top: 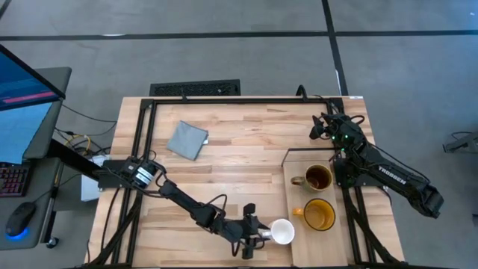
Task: Stack small to large cups/mugs on shelf
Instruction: Put the white mug on the shelf
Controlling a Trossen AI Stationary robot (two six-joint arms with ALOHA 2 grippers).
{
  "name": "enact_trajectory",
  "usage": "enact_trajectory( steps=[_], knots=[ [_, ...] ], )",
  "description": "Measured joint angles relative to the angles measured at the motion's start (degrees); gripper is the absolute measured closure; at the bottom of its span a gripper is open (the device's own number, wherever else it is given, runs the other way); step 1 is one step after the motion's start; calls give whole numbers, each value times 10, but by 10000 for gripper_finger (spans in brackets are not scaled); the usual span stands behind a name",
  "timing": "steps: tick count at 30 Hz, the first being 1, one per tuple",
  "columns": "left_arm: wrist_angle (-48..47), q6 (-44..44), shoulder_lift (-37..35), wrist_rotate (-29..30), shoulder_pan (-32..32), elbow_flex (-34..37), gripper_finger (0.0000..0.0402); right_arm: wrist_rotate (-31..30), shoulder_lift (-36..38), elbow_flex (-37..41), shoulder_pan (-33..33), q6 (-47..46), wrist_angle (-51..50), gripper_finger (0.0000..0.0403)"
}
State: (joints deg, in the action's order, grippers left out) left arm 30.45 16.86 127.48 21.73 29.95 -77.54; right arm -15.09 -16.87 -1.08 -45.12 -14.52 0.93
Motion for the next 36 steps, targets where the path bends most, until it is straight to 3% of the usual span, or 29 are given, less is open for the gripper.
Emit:
enact_trajectory(
  steps=[10, 21, 36],
  knots=[
    [3, 14, 0, -24, -4, 0, 246, 0, 0, 0, 0, 0, 0, 159],
    [-3, 8, 0, -109, -25, 0, 246, 0, 0, 0, 0, 0, 0, 159],
    [-31, 37, 0, -109, -26, 0, 246, 0, 0, 0, 0, 0, 0, 159]
  ],
)
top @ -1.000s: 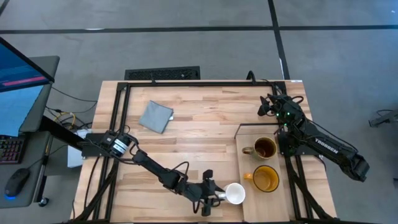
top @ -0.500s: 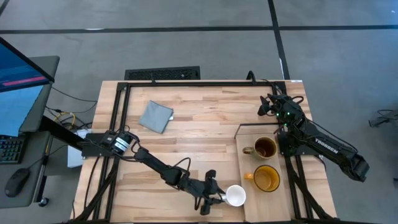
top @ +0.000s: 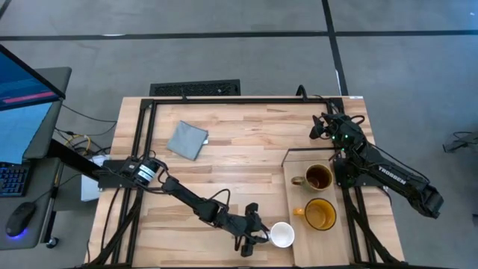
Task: Stack small to large cups/mugs on shelf
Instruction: Put the white mug on the shelf
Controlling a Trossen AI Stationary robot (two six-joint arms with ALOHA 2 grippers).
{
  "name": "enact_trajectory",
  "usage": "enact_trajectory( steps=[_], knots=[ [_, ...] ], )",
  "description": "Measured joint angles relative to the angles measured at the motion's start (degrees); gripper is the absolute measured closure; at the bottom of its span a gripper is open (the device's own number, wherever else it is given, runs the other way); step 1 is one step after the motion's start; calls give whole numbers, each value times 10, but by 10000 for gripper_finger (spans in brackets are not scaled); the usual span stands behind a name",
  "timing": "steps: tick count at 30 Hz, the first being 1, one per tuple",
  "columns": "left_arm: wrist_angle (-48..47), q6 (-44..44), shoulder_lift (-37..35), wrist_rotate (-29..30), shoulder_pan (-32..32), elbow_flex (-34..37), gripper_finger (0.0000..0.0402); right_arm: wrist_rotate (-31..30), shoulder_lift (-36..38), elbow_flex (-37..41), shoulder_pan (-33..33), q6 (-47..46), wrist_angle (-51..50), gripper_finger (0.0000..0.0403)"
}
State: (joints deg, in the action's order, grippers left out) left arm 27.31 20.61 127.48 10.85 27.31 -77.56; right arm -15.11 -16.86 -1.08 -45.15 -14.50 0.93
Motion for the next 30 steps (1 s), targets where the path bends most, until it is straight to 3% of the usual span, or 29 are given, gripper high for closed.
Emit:
enact_trajectory(
  steps=[12, 22, 30],
  knots=[
    [-74, -32, -34, 55, 6, 0, 246, 0, 0, 0, 0, 0, 0, 159],
    [-74, -54, -34, 37, 5, 0, 246, 0, 0, 0, 0, 0, 0, 159],
    [-73, -45, -34, -14, -4, 0, 246, 0, 0, 0, 0, 0, 0, 159]
  ],
)
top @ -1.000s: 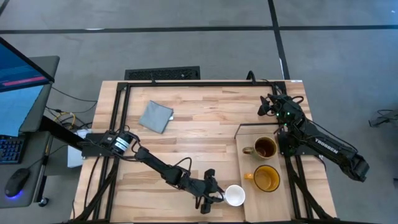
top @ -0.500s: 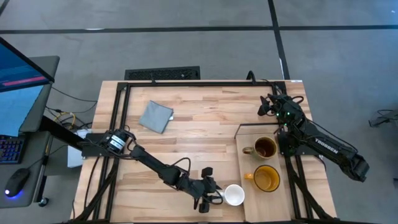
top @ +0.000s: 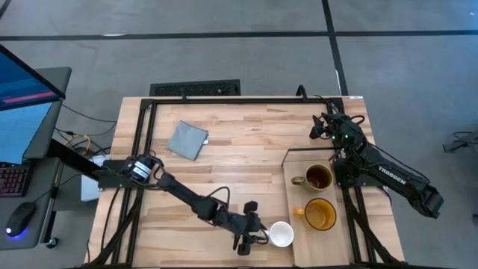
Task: Stack small to large cups/mugs on shelf
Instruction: Put the white mug on the shelf
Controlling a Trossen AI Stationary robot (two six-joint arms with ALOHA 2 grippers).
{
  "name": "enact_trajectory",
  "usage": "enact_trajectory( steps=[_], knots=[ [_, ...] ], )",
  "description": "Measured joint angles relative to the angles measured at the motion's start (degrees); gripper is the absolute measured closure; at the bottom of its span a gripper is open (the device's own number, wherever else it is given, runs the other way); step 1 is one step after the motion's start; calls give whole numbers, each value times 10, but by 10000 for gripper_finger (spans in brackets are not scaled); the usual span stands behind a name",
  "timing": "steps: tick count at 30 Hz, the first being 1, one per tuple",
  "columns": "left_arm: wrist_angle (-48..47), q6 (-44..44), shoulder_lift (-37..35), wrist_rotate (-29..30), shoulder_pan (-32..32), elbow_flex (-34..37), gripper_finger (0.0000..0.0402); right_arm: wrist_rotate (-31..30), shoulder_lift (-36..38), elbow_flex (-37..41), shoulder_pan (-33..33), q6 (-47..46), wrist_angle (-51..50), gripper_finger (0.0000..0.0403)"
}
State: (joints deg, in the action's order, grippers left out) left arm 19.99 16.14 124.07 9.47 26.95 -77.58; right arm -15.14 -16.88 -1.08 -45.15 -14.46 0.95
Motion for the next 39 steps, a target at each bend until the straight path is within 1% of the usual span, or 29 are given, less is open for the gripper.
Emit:
enact_trajectory(
  steps=[4, 8, 15, 21, 26, 29, 35, 39],
  knots=[
    [-2, 32, 0, -40, -6, 0, 246, 0, 0, 0, 0, 0, 0, 159],
    [-15, 41, 0, -72, -15, 0, 246, 0, 0, 0, 0, 0, 0, 159],
    [-26, 37, 0, -80, -21, 0, 246, 0, 0, 0, 0, 0, 0, 159],
    [-26, 26, 0, -108, -31, 0, 246, -2, 0, 0, 0, 0, 0, 159],
    [-26, 36, 0, -136, -37, 0, 246, -3, 0, 0, 0, 0, 1, 159],
    [-38, 41, 0, -137, -38, 0, 246, -3, 0, 0, 0, 0, 1, 159],
    [-37, 37, 0, -101, -36, 0, 246, -3, 0, 0, 0, 1, 1, 159],
    [-37, 34, 0, -95, -35, 0, 246, -4, 0, 0, 0, 1, 1, 159]
  ],
)
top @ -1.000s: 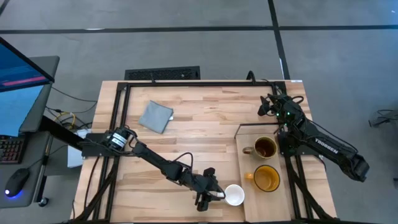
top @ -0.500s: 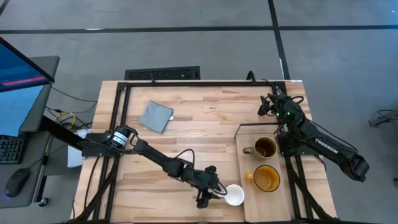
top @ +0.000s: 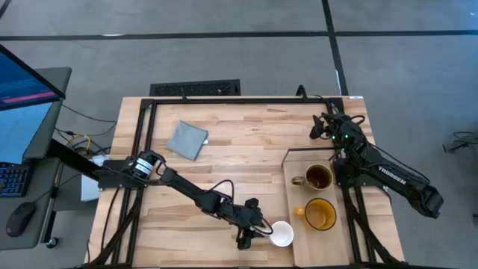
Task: Stack small to large cups/mugs on shelf
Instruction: Put the white mug on the shelf
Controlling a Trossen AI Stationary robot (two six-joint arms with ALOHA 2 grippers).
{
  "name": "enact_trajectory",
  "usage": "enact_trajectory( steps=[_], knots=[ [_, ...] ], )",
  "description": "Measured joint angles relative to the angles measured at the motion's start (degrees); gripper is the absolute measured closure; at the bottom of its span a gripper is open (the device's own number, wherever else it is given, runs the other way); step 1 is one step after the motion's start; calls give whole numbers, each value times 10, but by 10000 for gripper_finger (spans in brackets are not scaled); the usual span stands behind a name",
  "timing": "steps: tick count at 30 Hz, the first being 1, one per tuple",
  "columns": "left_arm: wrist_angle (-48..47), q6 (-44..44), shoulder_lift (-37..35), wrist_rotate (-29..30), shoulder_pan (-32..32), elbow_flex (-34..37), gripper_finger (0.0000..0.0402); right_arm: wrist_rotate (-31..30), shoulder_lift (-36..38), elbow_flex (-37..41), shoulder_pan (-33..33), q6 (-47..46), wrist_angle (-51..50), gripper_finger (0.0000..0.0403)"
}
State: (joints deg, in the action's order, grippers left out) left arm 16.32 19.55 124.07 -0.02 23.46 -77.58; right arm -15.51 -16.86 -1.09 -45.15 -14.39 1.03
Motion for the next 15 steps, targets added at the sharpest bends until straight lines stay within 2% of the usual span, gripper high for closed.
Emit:
enact_trajectory(
  steps=[5, 10, 15],
  knots=[
    [-11, -28, -9, 53, 7, -1, 246, 0, 0, 0, 0, 0, 0, 159],
    [-63, -66, -29, 123, 19, -16, 246, 0, 0, 0, 0, 0, 0, 159],
    [-85, -66, -30, 129, 23, -23, 246, 0, 0, 0, 0, 0, 0, 159]
  ],
)
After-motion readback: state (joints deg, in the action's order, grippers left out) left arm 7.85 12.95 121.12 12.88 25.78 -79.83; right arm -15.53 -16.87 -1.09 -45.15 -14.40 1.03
